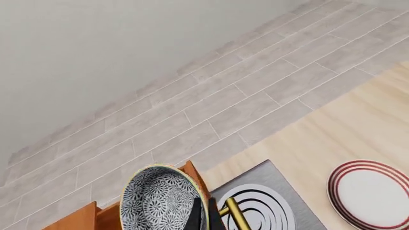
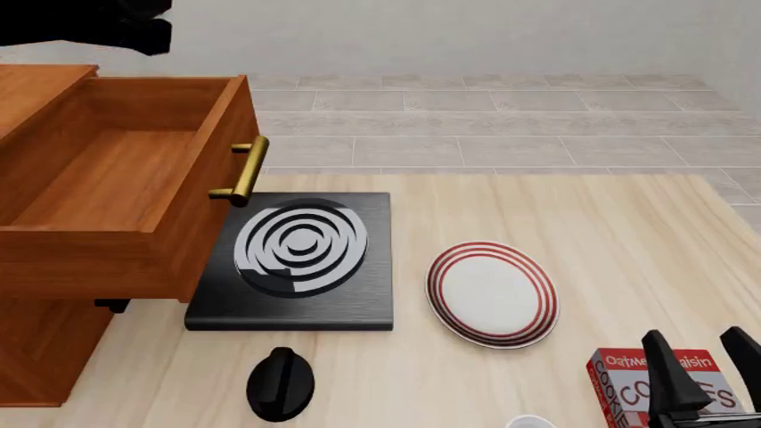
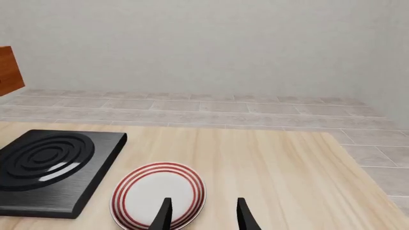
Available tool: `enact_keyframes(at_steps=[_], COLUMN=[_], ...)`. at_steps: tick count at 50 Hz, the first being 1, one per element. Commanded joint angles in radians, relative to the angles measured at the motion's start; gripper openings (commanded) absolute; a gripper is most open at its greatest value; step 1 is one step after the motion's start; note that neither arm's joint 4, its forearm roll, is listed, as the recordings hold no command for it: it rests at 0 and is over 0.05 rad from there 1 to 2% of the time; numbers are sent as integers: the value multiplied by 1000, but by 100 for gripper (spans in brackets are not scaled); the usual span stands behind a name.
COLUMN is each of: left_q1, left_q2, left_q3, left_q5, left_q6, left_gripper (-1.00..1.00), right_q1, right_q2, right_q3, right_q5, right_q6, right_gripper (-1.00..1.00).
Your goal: Pick the akita bowl in the top layer of the wooden cabinet and place it on the plate.
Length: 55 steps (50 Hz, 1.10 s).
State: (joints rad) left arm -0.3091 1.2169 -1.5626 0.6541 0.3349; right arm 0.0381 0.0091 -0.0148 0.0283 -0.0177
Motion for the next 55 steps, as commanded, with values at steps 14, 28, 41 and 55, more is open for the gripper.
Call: enact_keyframes(at_steps=[14,28,41,55], left_q1=[-118,-146,-216,-284], left_q2=[23,22,43,60], left_q3=[-41,-13,-18,-45], left_q5=[-15,-43,-62,-67], left_q6=[2,-2,13,28], left_gripper=[-100,-100,-100,-100], right_q1=[1,2,1,2], right_q2=[18,24,16,8], right_q3=[1,2,1,0], right_q5=[-21,-27,-19,-12], right_q6=[-1,3,4,3], right_gripper=[100,100,100,100])
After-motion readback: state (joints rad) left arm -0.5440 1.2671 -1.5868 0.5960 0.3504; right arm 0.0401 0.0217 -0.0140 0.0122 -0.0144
